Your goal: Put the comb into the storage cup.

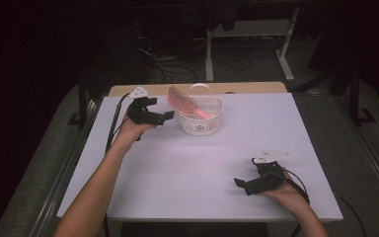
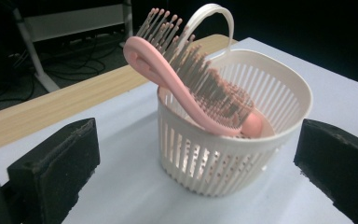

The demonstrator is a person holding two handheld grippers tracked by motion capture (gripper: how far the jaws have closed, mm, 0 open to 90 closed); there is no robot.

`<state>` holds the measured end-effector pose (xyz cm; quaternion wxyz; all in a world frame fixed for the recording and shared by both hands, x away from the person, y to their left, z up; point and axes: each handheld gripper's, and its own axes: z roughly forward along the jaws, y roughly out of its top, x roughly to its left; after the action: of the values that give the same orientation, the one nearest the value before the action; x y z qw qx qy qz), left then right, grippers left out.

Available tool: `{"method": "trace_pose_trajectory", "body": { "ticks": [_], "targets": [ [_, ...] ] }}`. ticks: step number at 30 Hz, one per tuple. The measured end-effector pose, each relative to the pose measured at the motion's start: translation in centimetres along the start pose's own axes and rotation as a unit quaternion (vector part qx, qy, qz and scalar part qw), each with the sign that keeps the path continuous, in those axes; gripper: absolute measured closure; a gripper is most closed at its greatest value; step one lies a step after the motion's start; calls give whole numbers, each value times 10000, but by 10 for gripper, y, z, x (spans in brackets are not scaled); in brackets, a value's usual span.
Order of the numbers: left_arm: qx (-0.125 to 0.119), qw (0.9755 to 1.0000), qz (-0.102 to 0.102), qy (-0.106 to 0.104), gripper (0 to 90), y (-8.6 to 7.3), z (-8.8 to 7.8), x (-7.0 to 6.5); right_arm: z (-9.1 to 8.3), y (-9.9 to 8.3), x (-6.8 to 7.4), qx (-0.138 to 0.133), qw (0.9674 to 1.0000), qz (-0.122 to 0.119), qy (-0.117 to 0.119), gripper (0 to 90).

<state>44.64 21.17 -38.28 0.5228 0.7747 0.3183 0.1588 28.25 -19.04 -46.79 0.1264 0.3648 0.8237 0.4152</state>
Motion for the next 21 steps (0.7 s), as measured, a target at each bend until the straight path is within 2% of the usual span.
{"method": "trace_pose_trajectory", "body": {
  "ticks": [11, 21],
  "targets": [
    [-56, 9999, 94, -107, 0, -17, -30, -13, -2, 1, 0, -63, 10000, 14, -10, 0],
    [2, 9996, 189, -200, 0, -35, -47, -26, -6, 8, 0, -143, 9999, -37, 7, 0]
  ]
}}
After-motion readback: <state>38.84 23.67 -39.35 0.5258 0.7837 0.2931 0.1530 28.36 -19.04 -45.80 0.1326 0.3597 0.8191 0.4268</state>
